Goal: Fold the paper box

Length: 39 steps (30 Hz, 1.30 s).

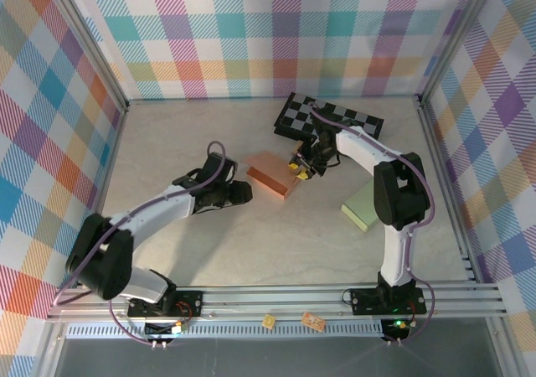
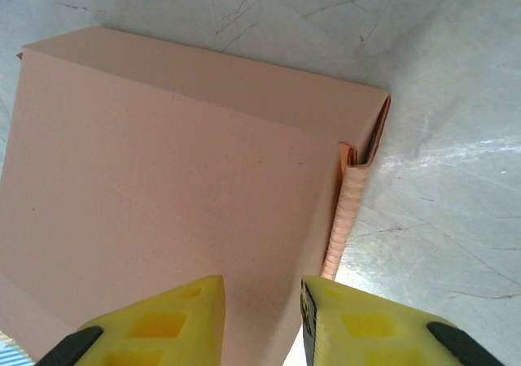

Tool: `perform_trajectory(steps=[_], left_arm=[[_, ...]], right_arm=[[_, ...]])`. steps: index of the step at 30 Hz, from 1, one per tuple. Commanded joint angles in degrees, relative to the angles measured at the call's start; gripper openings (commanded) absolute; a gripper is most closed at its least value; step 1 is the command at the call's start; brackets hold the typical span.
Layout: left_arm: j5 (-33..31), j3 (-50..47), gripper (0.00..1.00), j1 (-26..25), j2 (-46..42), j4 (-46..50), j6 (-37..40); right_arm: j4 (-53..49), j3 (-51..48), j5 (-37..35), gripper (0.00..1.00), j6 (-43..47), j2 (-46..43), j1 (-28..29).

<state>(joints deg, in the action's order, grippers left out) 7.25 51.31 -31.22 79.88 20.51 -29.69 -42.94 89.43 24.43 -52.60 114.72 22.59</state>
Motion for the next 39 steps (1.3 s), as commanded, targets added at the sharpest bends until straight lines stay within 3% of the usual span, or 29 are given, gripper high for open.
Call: perform_trajectory(steps=[1,4,7,10,14,20,32,39], left_arm=[[-5.9,9.4,0.45,-0.5,-6.0,10.2,-3.3],[-5.0,22.1,0.47,2.9,-1.9,18.4,-3.1],[1.6,39.1,0.50,6.5,11.9,29.4,2.5],[3.1,53.8,0.54,7.0,25.0,38.4,9.4],[7.3,62.5,0.55,8.5,37.8,42.6,15.0],[12.1,58.3,0.55,8.6,41.0,36.0,17.6],[8.2,44.4,0.53,8.8,36.3,31.1,18.0],[7.9,41.9,0.54,8.9,35.1,29.9,18.4]], right_arm=[[-2.1,2.1,-0.9,0.31,2.0,0.9,0.4],[-2.2,2.2,-1.1,0.31,2.7,0.9,0.5],[-2.1,2.3,-1.0,0.31,3.0,1.0,0.4],[-2.1,2.4,-0.9,0.31,3.4,1.4,0.4],[-2.0,2.4,-0.5,0.31,3.8,2.0,0.4],[-2.0,2.1,-0.5,0.31,4.4,2.0,0.4],[-3.0,1.5,-1.4,0.32,5.9,2.3,0.5],[-2.1,-0.2,-1.7,0.42,9.9,0.0,0.4]])
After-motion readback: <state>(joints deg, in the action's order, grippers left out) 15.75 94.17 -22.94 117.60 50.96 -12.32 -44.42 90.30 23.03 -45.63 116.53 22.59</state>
